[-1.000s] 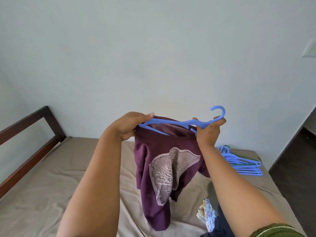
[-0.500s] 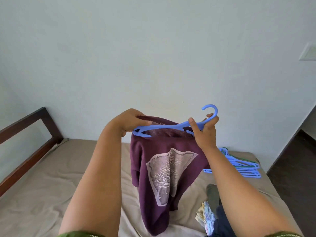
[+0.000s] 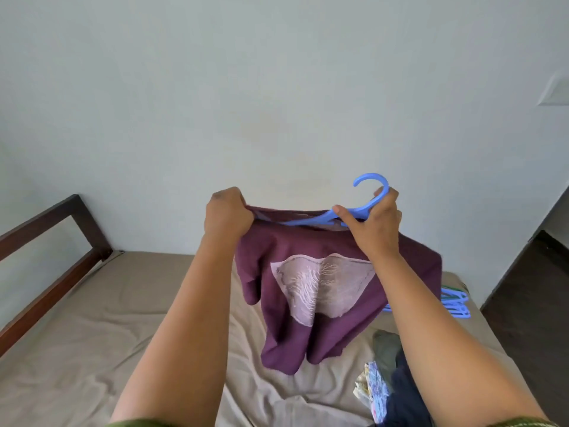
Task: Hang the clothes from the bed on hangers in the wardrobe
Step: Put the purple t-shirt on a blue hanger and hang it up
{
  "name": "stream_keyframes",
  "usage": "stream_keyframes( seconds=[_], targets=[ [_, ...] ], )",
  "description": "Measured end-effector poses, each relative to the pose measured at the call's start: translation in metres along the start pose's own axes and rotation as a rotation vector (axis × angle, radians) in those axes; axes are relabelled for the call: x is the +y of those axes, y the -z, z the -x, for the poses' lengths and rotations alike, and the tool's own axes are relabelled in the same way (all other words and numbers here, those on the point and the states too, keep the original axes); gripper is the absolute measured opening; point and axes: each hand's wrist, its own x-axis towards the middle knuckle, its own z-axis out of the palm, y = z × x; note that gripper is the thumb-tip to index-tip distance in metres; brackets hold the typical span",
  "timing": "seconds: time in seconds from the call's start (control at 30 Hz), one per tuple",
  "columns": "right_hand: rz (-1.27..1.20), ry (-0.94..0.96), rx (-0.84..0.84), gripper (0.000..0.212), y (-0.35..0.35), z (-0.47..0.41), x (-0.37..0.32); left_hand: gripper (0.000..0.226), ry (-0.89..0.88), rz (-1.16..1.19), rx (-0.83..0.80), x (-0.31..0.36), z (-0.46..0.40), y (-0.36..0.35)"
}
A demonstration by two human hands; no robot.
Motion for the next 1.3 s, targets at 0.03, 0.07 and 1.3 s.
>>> stream_keyframes(
  seconds=[0.03, 0.07, 1.3],
  targets=[
    [0.042, 0.039, -0.013, 0.077, -0.003, 0.002, -0.001, 0.027, 0.000, -0.003, -0.012, 0.009, 0.002, 0.000],
    [0.053, 0.065, -0.019, 0.066, -0.008, 0.003, -0.001, 0.026, -0.005, 0.000, -0.035, 0.017, 0.004, 0.000],
    [-0.385, -0.462, 0.101, 0.033, 0.019, -0.035, -0.029, 0.052, -0.294, 0.121, 0.120, -0.029, 0.052, -0.080]
  ],
)
